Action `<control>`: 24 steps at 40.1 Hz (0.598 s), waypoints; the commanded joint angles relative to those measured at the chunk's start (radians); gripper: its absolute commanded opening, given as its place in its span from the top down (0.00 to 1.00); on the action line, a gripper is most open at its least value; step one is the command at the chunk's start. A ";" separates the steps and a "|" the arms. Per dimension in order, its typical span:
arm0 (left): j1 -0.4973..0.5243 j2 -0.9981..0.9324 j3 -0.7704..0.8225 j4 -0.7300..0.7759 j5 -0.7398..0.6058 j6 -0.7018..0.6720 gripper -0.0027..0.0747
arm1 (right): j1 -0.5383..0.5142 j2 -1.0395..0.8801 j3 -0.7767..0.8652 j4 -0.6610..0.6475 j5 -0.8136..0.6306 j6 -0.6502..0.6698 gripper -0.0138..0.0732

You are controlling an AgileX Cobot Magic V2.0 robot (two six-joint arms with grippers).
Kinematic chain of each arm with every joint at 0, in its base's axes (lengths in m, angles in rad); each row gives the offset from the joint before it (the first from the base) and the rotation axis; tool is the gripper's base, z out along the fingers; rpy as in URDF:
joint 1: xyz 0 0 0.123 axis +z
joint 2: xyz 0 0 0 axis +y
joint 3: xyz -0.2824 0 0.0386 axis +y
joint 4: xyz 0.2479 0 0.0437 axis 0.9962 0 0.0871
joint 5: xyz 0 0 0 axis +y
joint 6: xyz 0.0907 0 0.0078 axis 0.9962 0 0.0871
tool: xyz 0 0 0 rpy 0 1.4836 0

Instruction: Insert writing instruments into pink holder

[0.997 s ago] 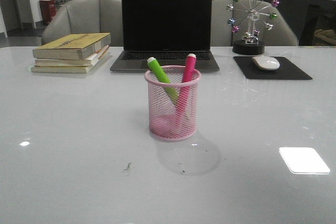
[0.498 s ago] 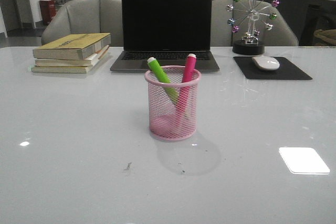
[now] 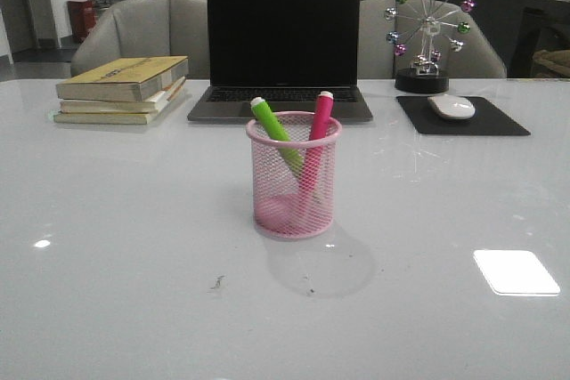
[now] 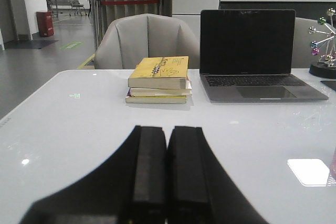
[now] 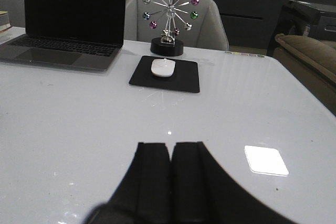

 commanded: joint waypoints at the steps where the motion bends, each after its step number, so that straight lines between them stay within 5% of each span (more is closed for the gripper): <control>1: 0.001 -0.021 0.004 -0.009 -0.089 0.001 0.85 | -0.005 -0.020 -0.003 -0.005 -0.098 -0.008 0.78; 17: 0.001 -0.021 0.004 -0.009 -0.089 0.001 0.85 | -0.005 -0.019 -0.003 -0.005 -0.098 0.000 0.78; 24: 0.001 -0.021 0.004 -0.009 -0.089 0.001 0.85 | -0.005 -0.019 -0.003 -0.005 -0.108 0.113 0.78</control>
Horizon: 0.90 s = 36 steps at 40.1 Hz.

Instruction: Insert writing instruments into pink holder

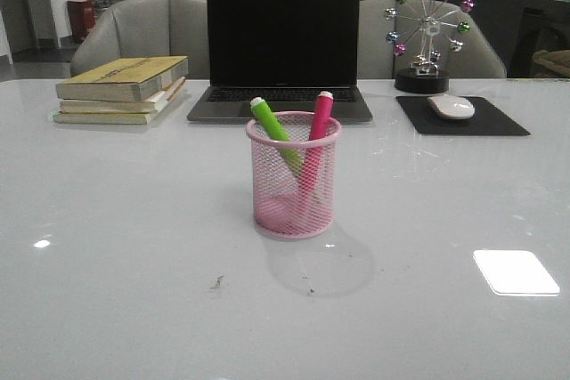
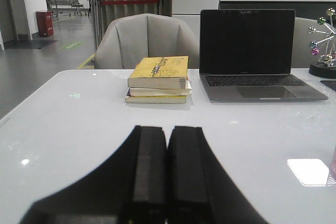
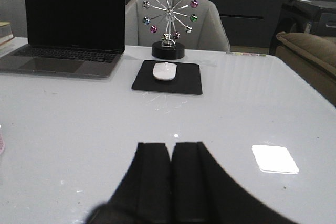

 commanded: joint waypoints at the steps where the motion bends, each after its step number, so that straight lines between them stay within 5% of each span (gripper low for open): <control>1: 0.001 -0.021 0.004 -0.009 -0.089 0.001 0.85 | -0.005 -0.019 -0.003 -0.005 -0.097 0.051 0.78; 36: 0.001 -0.021 0.004 -0.009 -0.089 0.001 0.85 | -0.027 -0.019 -0.003 -0.037 -0.097 0.048 0.78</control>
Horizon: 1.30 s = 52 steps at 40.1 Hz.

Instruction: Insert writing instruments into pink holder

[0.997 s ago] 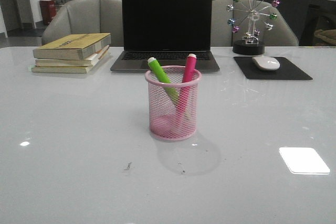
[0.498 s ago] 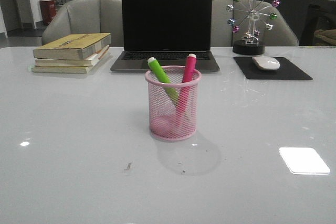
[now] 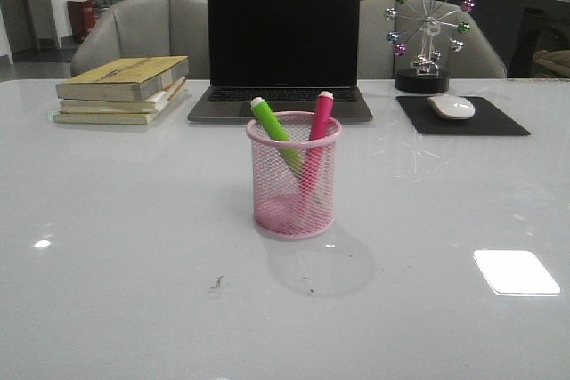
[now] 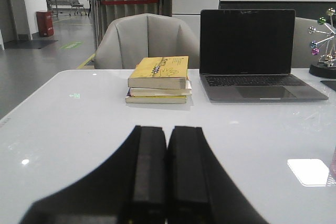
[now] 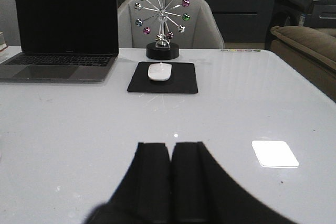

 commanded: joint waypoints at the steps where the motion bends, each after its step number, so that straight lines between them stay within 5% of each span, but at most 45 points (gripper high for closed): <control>1: 0.001 -0.021 0.004 -0.009 -0.089 0.001 0.85 | 0.001 -0.019 -0.003 -0.016 -0.098 0.000 0.78; 52: 0.001 -0.021 0.004 -0.009 -0.089 0.001 0.85 | 0.014 -0.019 -0.003 0.042 -0.112 -0.022 0.78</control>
